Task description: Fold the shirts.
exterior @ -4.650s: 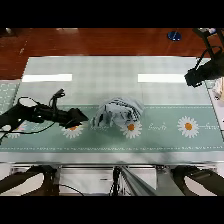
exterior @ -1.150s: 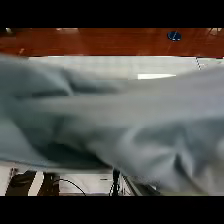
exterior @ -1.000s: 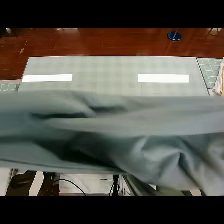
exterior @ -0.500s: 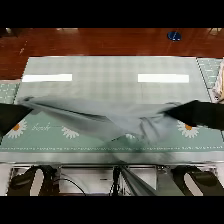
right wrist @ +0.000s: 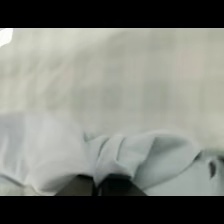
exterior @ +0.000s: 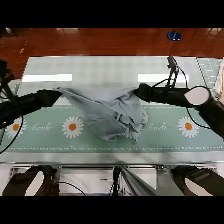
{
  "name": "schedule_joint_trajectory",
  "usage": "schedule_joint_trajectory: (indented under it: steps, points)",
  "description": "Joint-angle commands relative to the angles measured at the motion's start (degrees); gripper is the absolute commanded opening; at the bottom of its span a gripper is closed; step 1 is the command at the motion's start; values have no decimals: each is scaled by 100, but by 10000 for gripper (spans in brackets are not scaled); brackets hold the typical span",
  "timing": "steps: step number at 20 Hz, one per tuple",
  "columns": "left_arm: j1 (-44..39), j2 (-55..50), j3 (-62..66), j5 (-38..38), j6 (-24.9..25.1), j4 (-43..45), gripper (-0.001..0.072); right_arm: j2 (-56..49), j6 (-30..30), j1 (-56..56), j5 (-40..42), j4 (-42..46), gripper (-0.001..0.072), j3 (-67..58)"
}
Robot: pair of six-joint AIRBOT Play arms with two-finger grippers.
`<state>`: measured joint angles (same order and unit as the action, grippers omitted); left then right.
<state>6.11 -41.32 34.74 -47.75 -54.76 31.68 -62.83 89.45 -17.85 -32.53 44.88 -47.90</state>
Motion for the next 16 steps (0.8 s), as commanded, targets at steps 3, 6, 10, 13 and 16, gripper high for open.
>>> schedule_joint_trajectory:
  steps: [3,6,10,13,16]
  points:
    - [-682,-1311,-153,1598,507,-24,28,-535,-109,0,2153,48,29,28]
    - [-1145,-1987,-153,1556,498,-26,28,-535,-114,-2,2065,527,29,28]
    - [-1589,-2444,-127,1582,498,-31,44,-533,-122,-7,1539,1716,33,28]
    - [-1340,-2328,160,1294,457,-24,533,-389,-118,-2,1818,1700,216,-66]
    - [-529,-1996,732,28,457,42,611,236,-153,179,1902,1902,441,-378]
